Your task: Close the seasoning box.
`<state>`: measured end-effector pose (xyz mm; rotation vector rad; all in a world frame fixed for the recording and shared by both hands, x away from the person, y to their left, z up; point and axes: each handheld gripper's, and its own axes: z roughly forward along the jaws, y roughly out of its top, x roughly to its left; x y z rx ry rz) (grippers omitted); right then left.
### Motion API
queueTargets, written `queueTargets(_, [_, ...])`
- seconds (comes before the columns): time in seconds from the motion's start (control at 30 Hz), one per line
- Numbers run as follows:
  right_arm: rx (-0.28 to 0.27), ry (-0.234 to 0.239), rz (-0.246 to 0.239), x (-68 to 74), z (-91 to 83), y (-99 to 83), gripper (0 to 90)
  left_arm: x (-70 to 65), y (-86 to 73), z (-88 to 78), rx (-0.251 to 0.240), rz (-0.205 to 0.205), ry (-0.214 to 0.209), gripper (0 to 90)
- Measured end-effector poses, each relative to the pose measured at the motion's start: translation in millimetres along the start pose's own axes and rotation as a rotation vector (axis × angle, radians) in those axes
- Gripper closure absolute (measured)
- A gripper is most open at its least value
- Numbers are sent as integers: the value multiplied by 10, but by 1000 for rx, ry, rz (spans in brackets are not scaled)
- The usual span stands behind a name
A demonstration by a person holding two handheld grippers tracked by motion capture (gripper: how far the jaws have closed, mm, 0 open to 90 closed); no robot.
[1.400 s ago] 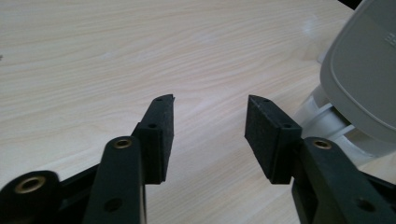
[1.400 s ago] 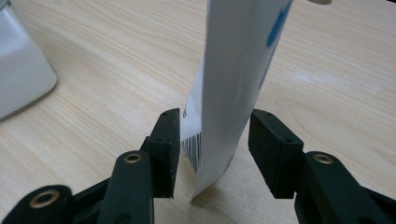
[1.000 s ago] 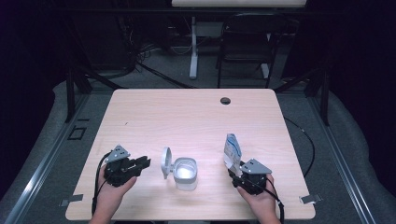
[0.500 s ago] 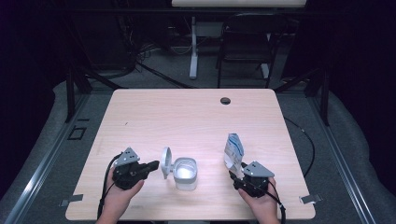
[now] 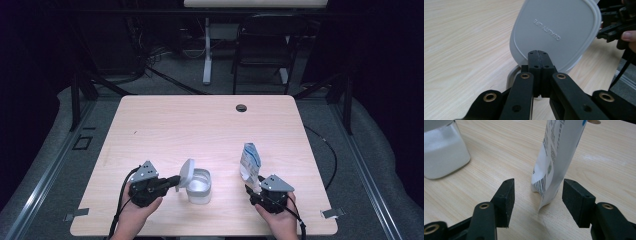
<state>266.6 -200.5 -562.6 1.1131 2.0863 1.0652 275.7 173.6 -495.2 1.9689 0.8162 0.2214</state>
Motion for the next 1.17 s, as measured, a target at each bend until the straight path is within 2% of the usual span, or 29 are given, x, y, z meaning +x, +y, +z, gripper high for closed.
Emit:
queueTargets(0.33, [-1, 1, 14, -2, -21, -11, 432, -20, 20, -27, -12, 5, 10, 900])
queueTargets(0.6, [-5, 1, 13, -9, -35, -8, 430, 73, 13, -103, -22, -19, 31, 900])
queueTargets(0.73, [-4, 1, 18, -13, -37, -14, 429, 178, -20, -150, -23, -43, 53, 900])
queueTargets(0.8, [-2, -1, 17, -15, -42, -11, 429, 273, -61, -179, -16, -66, 74, 900])
queueTargets(0.83, [-2, -1, 17, -15, -42, -11, 429, 273, -61, -179, -16, -66, 74, 900])
queueTargets(0.87, [-3, 4, 14, -10, -36, -6, 427, 340, -103, -184, -14, -87, 94, 900])
queueTargets(0.9, [-3, 4, 14, -10, -36, -6, 427, 340, -103, -184, -14, -87, 94, 900])
queueTargets(0.93, [3, 7, 14, -7, -31, -7, 427, 414, -153, -187, -4, -109, 119, 900])
queueTargets(1.03, [7, 5, 25, -3, -32, -10, 427, 494, -203, -201, 6, -122, 142, 900])
queueTargets(1.17, [-1, 4, 29, 9, -56, -15, 427, 667, -289, -276, -1, -180, 189, 900])
